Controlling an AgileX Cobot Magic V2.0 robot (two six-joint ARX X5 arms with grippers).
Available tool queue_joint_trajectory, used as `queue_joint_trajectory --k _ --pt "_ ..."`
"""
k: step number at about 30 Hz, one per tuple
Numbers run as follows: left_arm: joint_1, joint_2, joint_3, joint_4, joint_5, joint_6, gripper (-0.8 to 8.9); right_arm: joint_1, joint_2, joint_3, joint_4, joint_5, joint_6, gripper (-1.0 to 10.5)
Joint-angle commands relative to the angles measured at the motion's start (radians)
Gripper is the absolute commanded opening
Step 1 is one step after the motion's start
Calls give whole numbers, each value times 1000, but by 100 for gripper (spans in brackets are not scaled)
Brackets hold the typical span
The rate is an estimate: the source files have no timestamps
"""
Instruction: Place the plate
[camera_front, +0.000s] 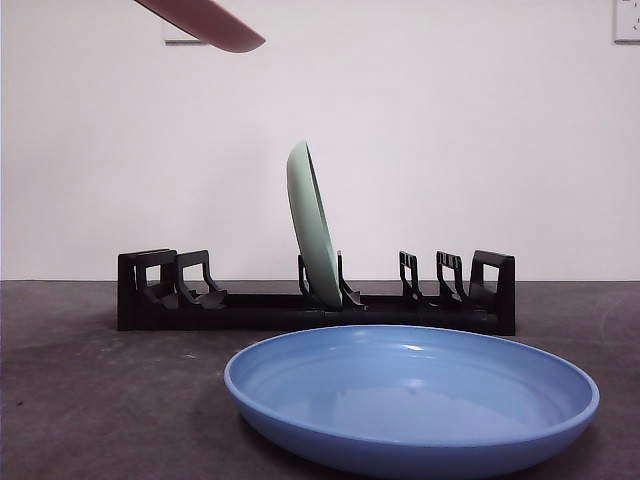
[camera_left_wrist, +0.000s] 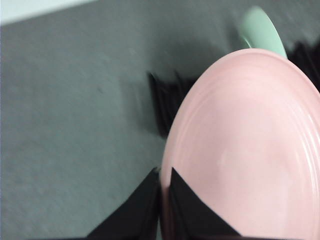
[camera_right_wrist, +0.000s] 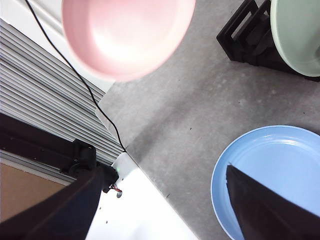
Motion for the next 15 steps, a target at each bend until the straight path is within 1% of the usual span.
queue_joint_trajectory --k 1,7,9,15 --pt "-5 -50 -95 35 64 -9 10 2 5 14 4 -2 -17 389" --pt "-5 -185 -380 138 263 -16 10 2 6 14 5 -2 -35 389" --pt "-5 -222 -479 195 331 -24 10 2 5 14 4 -1 -36 389" --pt "-5 -282 -747 398 478 -56 10 2 4 14 15 -5 -39 389"
